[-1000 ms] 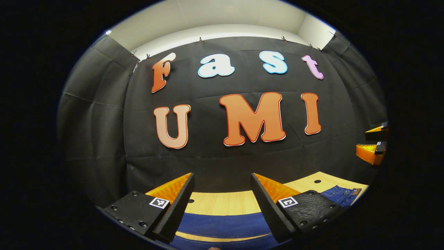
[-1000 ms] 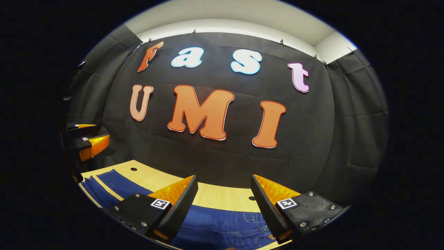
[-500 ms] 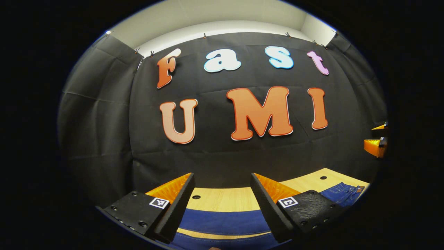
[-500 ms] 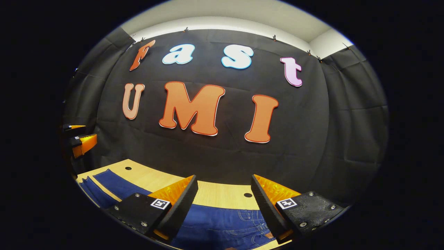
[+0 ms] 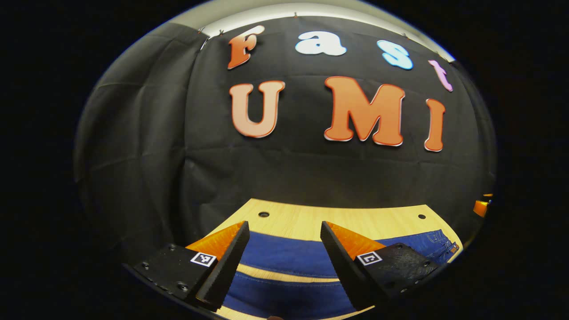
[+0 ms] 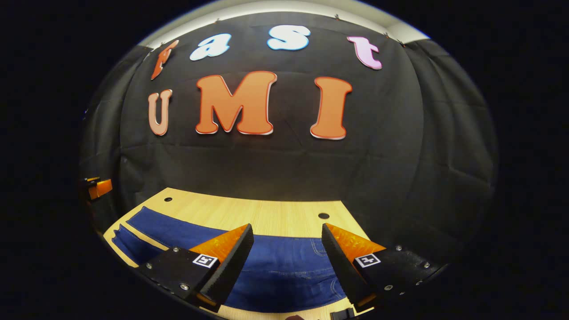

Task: Grasp the waist and the cuffs of the jeans and fold them to make the two legs overlap; first hold the waist and fold one-third of the jeans toward the cuffs, then hold the cuffs and fold the remaining one-third in the same direction to finish folding.

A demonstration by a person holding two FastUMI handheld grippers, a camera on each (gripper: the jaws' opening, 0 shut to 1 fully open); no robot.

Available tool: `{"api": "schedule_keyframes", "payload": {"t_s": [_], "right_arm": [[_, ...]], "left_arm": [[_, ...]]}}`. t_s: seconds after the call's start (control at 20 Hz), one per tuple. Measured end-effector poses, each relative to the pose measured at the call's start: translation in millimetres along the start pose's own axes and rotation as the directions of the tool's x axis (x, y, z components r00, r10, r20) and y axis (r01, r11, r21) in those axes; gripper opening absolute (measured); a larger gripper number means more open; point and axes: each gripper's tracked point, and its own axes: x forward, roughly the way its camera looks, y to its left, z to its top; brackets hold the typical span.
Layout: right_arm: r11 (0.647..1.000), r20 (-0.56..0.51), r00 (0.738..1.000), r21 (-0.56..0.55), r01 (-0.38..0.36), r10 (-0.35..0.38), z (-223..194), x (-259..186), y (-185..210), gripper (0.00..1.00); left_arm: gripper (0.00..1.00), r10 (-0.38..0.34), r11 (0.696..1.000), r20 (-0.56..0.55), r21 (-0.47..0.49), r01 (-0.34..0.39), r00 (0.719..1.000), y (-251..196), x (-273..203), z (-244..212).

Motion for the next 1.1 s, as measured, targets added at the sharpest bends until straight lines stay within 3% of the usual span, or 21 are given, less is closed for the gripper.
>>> {"api": "schedule_keyframes", "payload": {"t_s": [0.15, 0.3, 0.5, 0.65, 0.9, 1.1], "right_arm": [[0.998, -0.066, 0.998, 0.057, -0.003, 0.006, -15.4, 12.2, -16.1, 0.96], [0.996, -0.138, 0.990, 0.091, 0.000, 0.012, -37.9, 14.1, -39.1, 0.97], [0.986, -0.273, 0.961, 0.167, 0.004, 0.042, -71.8, 12.5, -62.7, 0.96], [0.979, -0.349, 0.936, 0.199, 0.033, 0.039, -91.2, 13.3, -75.6, 0.96], [0.958, -0.424, 0.905, 0.270, 0.100, 0.024, -108.7, 21.0, -72.3, 0.96], [0.938, -0.502, 0.865, 0.293, 0.183, -0.012, -130.8, 24.7, -69.1, 0.97]], "left_arm": [[0.99, 0.051, 0.993, -0.103, -0.097, -0.061, 0.993, 29.5, -2.6, -27.7], [0.98, 0.076, 0.960, -0.242, -0.245, -0.137, 0.967, 53.9, -4.3, -66.8], [0.96, 0.110, 0.884, -0.426, -0.371, -0.284, 0.898, 91.2, -19.0, -120.0], [0.98, 0.098, 0.835, -0.513, -0.425, -0.351, 0.853, 117.2, -24.8, -145.6], [0.98, 0.047, 0.723, -0.653, -0.501, -0.476, 0.756, 166.9, -32.9, -192.1], [0.98, -0.064, 0.616, -0.733, -0.563, -0.551, 0.677, 181.7, -37.7, -233.9]]}}
